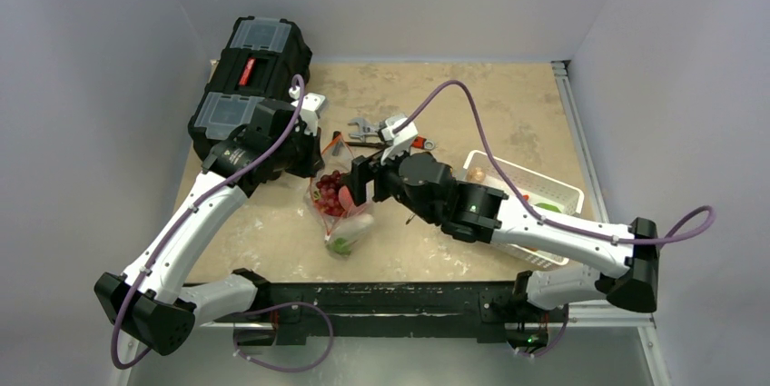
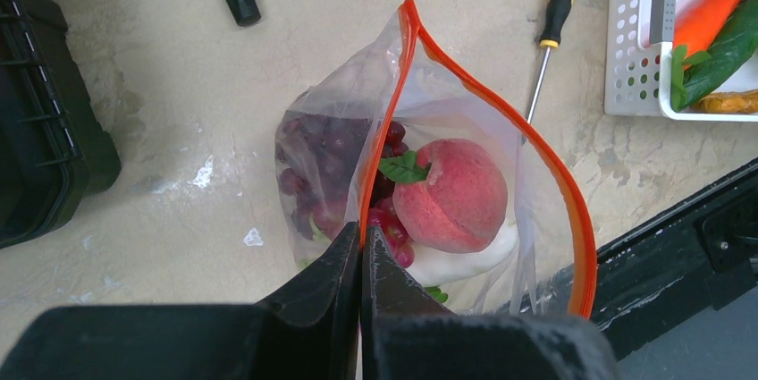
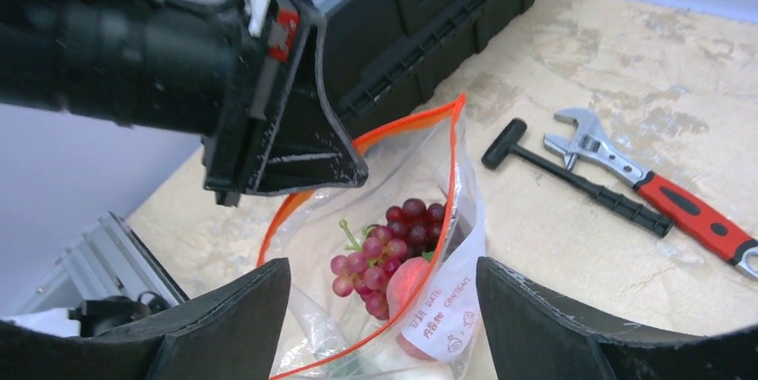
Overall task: Place the food in the zip-top bag and seal the zipper
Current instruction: Place the fake fruit in the zipper food storage bag, then pick up the fake vegetable from the bin.
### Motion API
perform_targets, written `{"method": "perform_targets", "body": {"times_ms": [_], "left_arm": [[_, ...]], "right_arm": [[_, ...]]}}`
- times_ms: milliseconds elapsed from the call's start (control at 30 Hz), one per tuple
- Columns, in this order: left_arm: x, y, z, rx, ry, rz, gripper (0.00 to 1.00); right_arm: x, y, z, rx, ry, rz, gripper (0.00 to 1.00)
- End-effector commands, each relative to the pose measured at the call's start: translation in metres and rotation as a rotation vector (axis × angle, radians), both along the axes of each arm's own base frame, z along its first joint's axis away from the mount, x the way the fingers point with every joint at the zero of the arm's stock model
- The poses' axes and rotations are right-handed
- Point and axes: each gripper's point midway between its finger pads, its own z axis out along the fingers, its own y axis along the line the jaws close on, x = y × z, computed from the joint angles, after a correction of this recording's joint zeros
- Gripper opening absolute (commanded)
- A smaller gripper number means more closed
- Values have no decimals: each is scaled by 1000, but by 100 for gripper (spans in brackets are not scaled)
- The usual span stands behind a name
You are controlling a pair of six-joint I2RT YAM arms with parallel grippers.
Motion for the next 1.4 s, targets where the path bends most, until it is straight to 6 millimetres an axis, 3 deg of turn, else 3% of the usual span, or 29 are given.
{"method": "perform_targets", "body": {"times_ms": [0,200,367,467,633,833,967,1133,1367], "left_arm": [[5,1,5,7,-34,-10,0],[5,1,5,7,-33,-11,0],[5,1,4,7,-32,-9,0],[5,1,4,7,-30,-11,0],[5,0,5,5,-31,-12,0],[5,0,4,5,-30,-13,0],[5,0,4,5,-27,-14,0],[5,1,3,9,-28,-11,0],[5,1,4,8,-27,-13,0]], "right_arm": [[2,-27,39,78,-64,-70,74],[11,-76,42,152,-84,-252,70],[25,-119,23,159,-63,-449,69],[38,-147,6,168,-12,-565,69],[63,-211,-37,211,111,-759,68],[77,-267,-81,257,206,-899,70],[85,-282,-111,261,294,-916,69],[94,-287,-146,296,398,-881,67],[104,-292,-178,327,483,-865,62]]}}
